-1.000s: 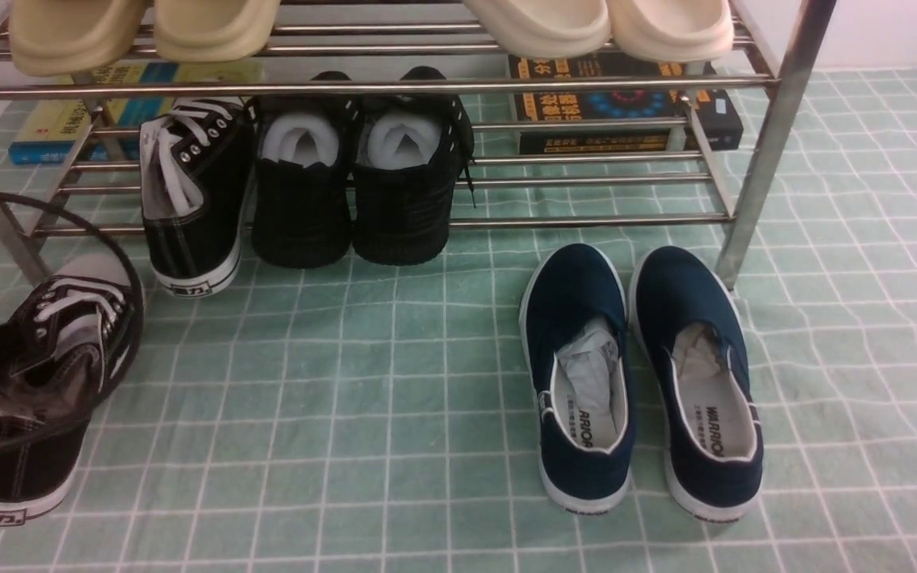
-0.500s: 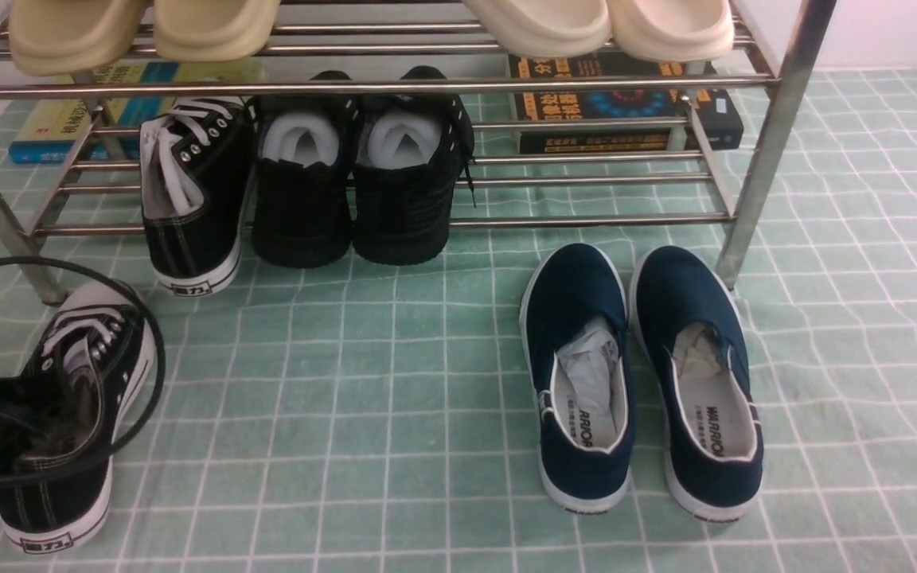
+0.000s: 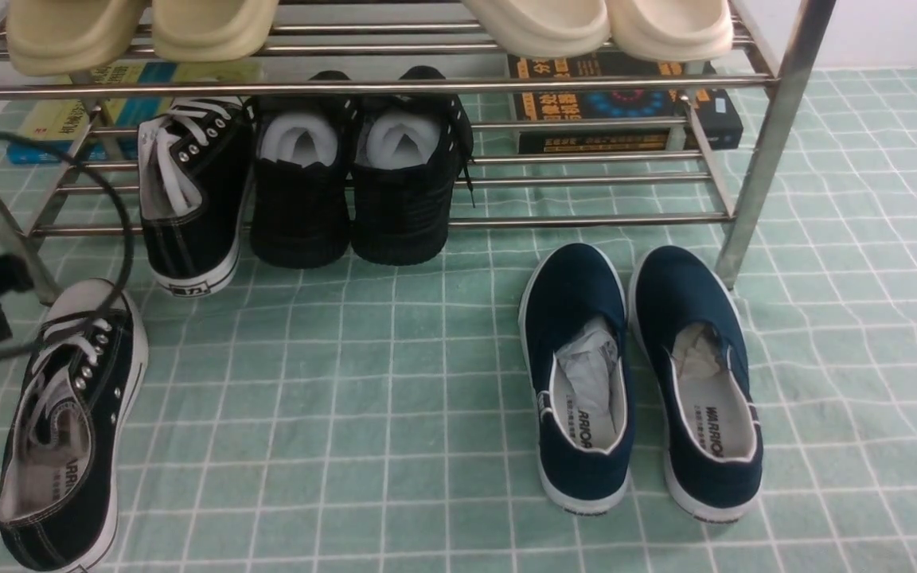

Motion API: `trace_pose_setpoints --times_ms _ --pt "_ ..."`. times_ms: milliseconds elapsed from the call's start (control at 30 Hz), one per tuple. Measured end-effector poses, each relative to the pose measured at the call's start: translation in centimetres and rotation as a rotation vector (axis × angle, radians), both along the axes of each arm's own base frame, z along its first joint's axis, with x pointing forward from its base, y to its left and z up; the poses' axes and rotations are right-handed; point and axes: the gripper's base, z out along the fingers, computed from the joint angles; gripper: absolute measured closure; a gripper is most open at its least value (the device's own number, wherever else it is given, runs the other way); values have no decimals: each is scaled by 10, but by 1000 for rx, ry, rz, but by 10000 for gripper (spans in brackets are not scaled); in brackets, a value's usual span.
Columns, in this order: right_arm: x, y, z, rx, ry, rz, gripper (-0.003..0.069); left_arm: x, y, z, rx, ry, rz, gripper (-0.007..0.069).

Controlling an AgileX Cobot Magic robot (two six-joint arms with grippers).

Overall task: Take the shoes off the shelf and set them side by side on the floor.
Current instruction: 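Set the held shoe down on the floor in front of the rack with the left gripper, then grasp the leftmost shoe on the bottom shelf of the shoe rack with the left gripper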

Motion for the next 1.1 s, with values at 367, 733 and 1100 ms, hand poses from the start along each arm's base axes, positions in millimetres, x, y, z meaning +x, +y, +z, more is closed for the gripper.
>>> trace_pose_setpoints --times_ms 367,733,1100 --pt "0 0 0 0 0 0 421 71 -23 36 -107 49 -127 249" --pt "0 0 0 0 0 0 421 145 -64 -6 33 76 -151 249" --pt "0 0 0 0 0 0 421 168 -63 -49 66 120 -131 379"
